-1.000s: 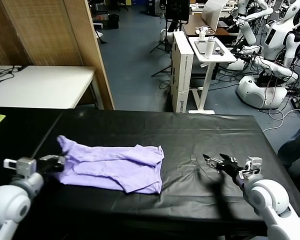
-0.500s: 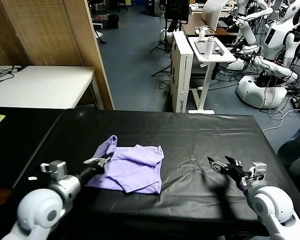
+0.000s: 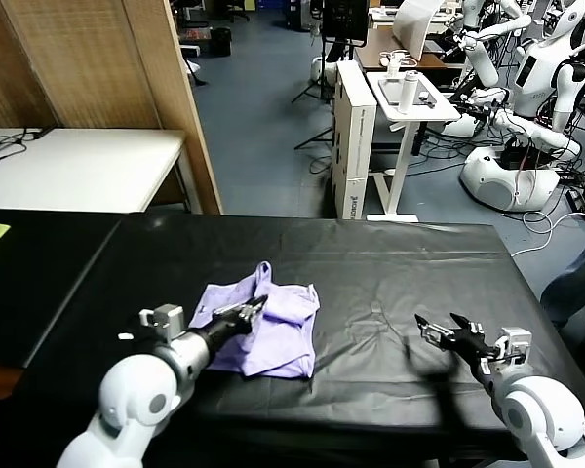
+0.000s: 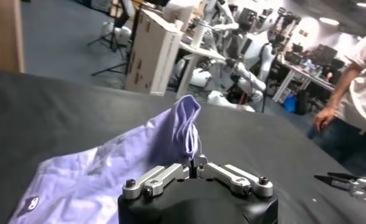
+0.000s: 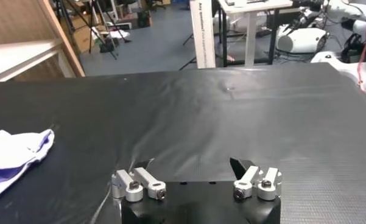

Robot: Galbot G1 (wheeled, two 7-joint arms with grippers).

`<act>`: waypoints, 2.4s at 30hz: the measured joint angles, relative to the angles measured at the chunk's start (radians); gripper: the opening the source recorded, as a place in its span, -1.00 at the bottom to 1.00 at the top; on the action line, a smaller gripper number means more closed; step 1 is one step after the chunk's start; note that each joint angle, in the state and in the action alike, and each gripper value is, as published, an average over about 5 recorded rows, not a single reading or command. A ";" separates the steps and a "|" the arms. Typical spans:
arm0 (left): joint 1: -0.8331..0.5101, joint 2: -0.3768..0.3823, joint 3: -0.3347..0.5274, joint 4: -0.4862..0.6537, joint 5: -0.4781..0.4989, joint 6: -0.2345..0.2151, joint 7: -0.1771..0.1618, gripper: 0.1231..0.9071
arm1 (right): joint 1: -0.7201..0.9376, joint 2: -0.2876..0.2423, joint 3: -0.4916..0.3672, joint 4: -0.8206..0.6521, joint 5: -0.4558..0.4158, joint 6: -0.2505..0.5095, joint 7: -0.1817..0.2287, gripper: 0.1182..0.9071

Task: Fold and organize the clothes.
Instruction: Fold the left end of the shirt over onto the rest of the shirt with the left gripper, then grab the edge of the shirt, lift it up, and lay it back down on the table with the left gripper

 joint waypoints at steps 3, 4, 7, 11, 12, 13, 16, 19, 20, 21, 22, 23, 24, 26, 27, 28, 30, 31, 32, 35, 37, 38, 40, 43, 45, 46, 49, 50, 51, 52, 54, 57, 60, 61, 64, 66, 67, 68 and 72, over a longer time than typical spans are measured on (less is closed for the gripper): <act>-0.003 -0.014 0.012 0.010 0.000 0.000 -0.001 -0.89 | 0.007 0.002 -0.007 -0.006 -0.003 0.000 0.000 1.00; -0.003 -0.018 0.015 0.013 0.001 0.000 -0.002 -0.89 | 0.009 0.003 -0.009 -0.008 -0.004 -0.001 0.000 1.00; -0.002 -0.031 0.024 0.021 0.003 0.000 -0.003 -0.89 | 0.016 0.005 -0.016 -0.013 -0.007 -0.001 0.000 1.00; 0.005 -0.043 0.039 0.028 0.009 0.000 -0.005 -0.89 | 0.022 0.006 -0.021 -0.018 -0.010 -0.002 0.000 1.00; 0.006 -0.047 0.043 0.030 0.011 0.000 -0.006 -0.89 | 0.022 0.007 -0.022 -0.018 -0.010 -0.002 0.000 1.00; 0.006 -0.051 0.046 0.033 0.013 0.000 -0.007 -0.89 | 0.023 0.007 -0.022 -0.019 -0.011 -0.002 0.000 1.00; 0.001 -0.064 0.051 0.045 0.017 0.000 -0.011 -0.89 | 0.023 0.009 -0.024 -0.020 -0.013 -0.002 0.000 1.00; -0.008 -0.078 0.053 0.058 0.018 0.000 -0.016 -0.89 | 0.024 0.011 -0.028 -0.021 -0.015 -0.002 0.000 1.00; -0.011 -0.081 0.054 0.062 0.018 0.000 -0.018 -0.89 | 0.024 0.011 -0.029 -0.021 -0.015 -0.002 0.000 1.00; -0.014 -0.085 0.054 0.066 0.018 0.000 -0.019 -0.89 | 0.025 0.012 -0.031 -0.021 -0.016 -0.002 0.000 1.00; -0.017 -0.088 0.055 0.070 0.018 0.000 -0.020 -0.89 | 0.026 0.013 -0.033 -0.022 -0.017 -0.002 0.000 1.00; -0.019 -0.090 0.055 0.073 0.018 0.000 -0.021 -0.89 | 0.028 0.013 -0.034 -0.022 -0.018 -0.002 0.000 1.00; -0.020 -0.093 0.056 0.075 0.018 0.000 -0.022 -0.89 | 0.029 0.013 -0.035 -0.023 -0.019 -0.003 0.000 1.00; -0.021 -0.096 0.057 0.080 0.018 0.000 -0.023 -0.89 | 0.032 0.013 -0.036 -0.024 -0.019 -0.003 0.000 1.00; -0.021 -0.097 0.059 0.082 0.019 0.000 -0.023 -0.89 | 0.034 0.013 -0.037 -0.024 -0.019 -0.003 0.000 1.00; -0.021 -0.099 0.061 0.085 0.021 0.000 -0.023 -0.89 | 0.034 0.013 -0.037 -0.024 -0.019 -0.003 0.000 1.00; -0.021 -0.104 0.065 0.092 0.026 0.000 -0.023 -0.89 | 0.035 0.013 -0.037 -0.024 -0.019 -0.003 0.000 1.00; -0.021 -0.107 0.066 0.096 0.029 0.000 -0.023 -0.89 | 0.035 0.013 -0.037 -0.024 -0.019 -0.003 0.000 1.00; -0.023 -0.111 0.067 0.101 0.032 0.000 -0.023 -0.89 | 0.035 0.013 -0.037 -0.024 -0.020 -0.004 0.000 1.00; -0.028 -0.124 0.070 0.117 0.037 0.000 -0.024 -0.89 | 0.033 0.013 -0.037 -0.022 -0.021 -0.004 -0.002 1.00; -0.031 -0.132 0.073 0.125 0.039 0.000 -0.026 -0.89 | 0.031 0.012 -0.037 -0.021 -0.021 -0.004 -0.004 1.00; -0.031 -0.137 0.074 0.128 0.041 0.000 -0.026 -0.89 | 0.030 0.011 -0.036 -0.021 -0.021 -0.004 -0.006 1.00; -0.032 -0.146 0.078 0.134 0.051 0.000 -0.026 -0.89 | 0.028 0.009 -0.036 -0.020 -0.022 -0.004 -0.007 1.00; -0.031 -0.156 0.082 0.141 0.077 0.000 -0.021 -0.86 | 0.025 0.009 -0.039 -0.014 -0.023 -0.004 -0.011 1.00; -0.029 -0.162 0.082 0.142 0.086 0.000 -0.017 -0.72 | 0.022 0.008 -0.043 -0.008 -0.024 -0.004 -0.015 1.00; -0.027 -0.165 0.081 0.140 0.087 0.000 -0.017 -0.60 | 0.021 0.006 -0.045 -0.005 -0.025 -0.004 -0.020 1.00; -0.022 -0.171 0.079 0.127 0.087 0.000 -0.019 -0.14 | 0.012 -0.001 -0.057 0.008 -0.027 0.004 -0.046 1.00; -0.020 -0.172 0.077 0.121 0.086 0.000 -0.020 0.05 | 0.008 -0.005 -0.062 0.013 -0.026 0.010 -0.056 1.00; -0.018 -0.173 0.075 0.114 0.086 0.000 -0.021 0.20 | 0.004 -0.008 -0.067 0.018 -0.023 0.017 -0.066 1.00; -0.015 -0.174 0.071 0.105 0.086 0.000 -0.021 0.34 | -0.001 -0.012 -0.074 0.025 -0.018 0.025 -0.075 1.00; -0.006 -0.172 0.061 0.083 0.084 0.000 -0.019 0.67 | -0.009 -0.022 -0.090 0.040 -0.003 0.037 -0.086 1.00; 0.011 -0.160 0.034 0.039 0.082 0.000 -0.014 0.94 | -0.012 -0.036 -0.129 0.070 0.016 0.042 -0.086 1.00; 0.028 -0.140 -0.002 0.002 0.084 0.000 -0.012 0.99 | 0.001 -0.045 -0.187 0.102 0.014 0.039 -0.081 1.00; 0.032 -0.132 -0.016 -0.006 0.086 0.000 -0.012 0.99 | 0.008 -0.047 -0.209 0.112 0.011 0.038 -0.080 1.00; 0.045 -0.101 -0.053 -0.019 0.096 0.000 -0.012 1.00 | 0.036 -0.051 -0.280 0.133 0.006 0.037 -0.080 1.00; 0.054 -0.083 -0.073 -0.026 0.107 0.000 -0.012 1.00 | 0.060 -0.049 -0.326 0.138 0.006 0.038 -0.080 1.00; 0.059 -0.076 -0.081 -0.029 0.113 0.000 -0.012 1.00 | 0.072 -0.047 -0.348 0.138 0.006 0.039 -0.080 1.00; 0.063 -0.071 -0.087 -0.031 0.120 0.000 -0.012 1.00 | 0.085 -0.043 -0.369 0.136 0.005 0.041 -0.079 1.00; 0.082 -0.065 -0.101 -0.037 0.147 -0.003 -0.011 1.00 | 0.134 -0.020 -0.443 0.118 -0.026 0.052 -0.077 1.00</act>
